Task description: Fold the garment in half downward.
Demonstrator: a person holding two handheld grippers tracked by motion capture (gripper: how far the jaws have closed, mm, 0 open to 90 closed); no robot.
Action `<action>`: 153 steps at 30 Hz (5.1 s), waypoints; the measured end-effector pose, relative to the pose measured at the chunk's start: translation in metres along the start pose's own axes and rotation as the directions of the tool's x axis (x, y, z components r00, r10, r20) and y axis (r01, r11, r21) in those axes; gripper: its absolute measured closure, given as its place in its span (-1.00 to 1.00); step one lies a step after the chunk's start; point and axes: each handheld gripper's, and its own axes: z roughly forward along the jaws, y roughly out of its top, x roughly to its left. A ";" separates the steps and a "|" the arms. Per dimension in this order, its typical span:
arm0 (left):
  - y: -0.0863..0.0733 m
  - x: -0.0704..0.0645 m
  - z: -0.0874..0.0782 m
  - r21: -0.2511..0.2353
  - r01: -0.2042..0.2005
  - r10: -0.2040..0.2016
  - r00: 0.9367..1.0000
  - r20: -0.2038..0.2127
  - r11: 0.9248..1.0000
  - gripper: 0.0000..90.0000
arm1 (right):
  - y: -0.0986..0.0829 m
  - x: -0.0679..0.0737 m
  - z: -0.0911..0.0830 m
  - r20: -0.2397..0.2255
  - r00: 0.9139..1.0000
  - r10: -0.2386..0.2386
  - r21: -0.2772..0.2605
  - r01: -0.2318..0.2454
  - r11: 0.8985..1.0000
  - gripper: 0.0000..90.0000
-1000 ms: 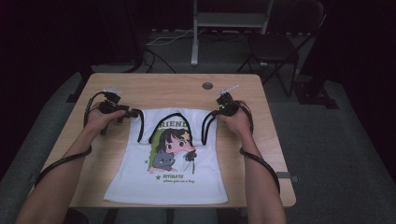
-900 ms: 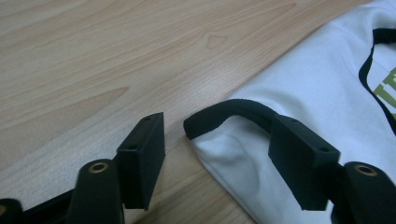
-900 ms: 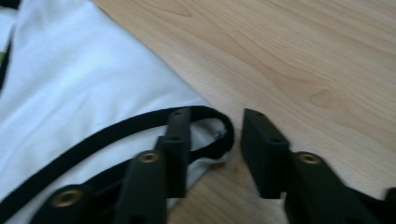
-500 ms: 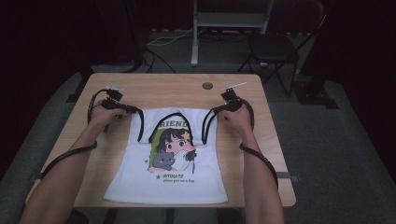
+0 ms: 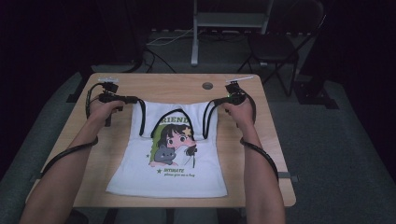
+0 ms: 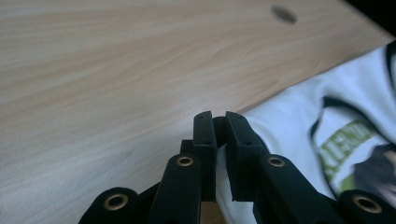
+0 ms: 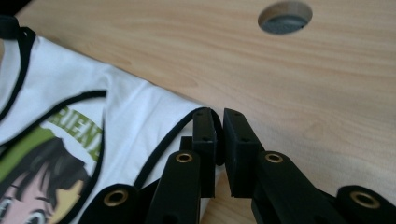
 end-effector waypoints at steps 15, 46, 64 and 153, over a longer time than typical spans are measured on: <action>0.025 -0.005 -0.020 -0.083 0.000 0.000 1.000 0.003 0.997 0.85 | 0.026 0.008 -0.020 -0.050 0.999 0.015 -0.098 -0.020 0.995 0.88; 0.060 -0.015 -0.044 -0.167 -0.036 0.036 0.999 -0.004 0.985 0.85 | 0.056 0.017 -0.046 -0.100 0.995 0.028 -0.196 -0.048 0.979 0.89; 0.073 -0.020 -0.057 -0.215 -0.041 0.038 0.999 -0.015 0.976 0.85 | 0.068 0.020 -0.059 -0.113 0.993 0.020 -0.241 -0.047 0.969 0.89; -0.075 -0.058 -0.060 0.089 -0.308 0.312 0.949 -0.038 0.947 0.85 | -0.076 0.046 -0.042 -0.053 0.969 -0.240 0.014 0.241 0.970 0.88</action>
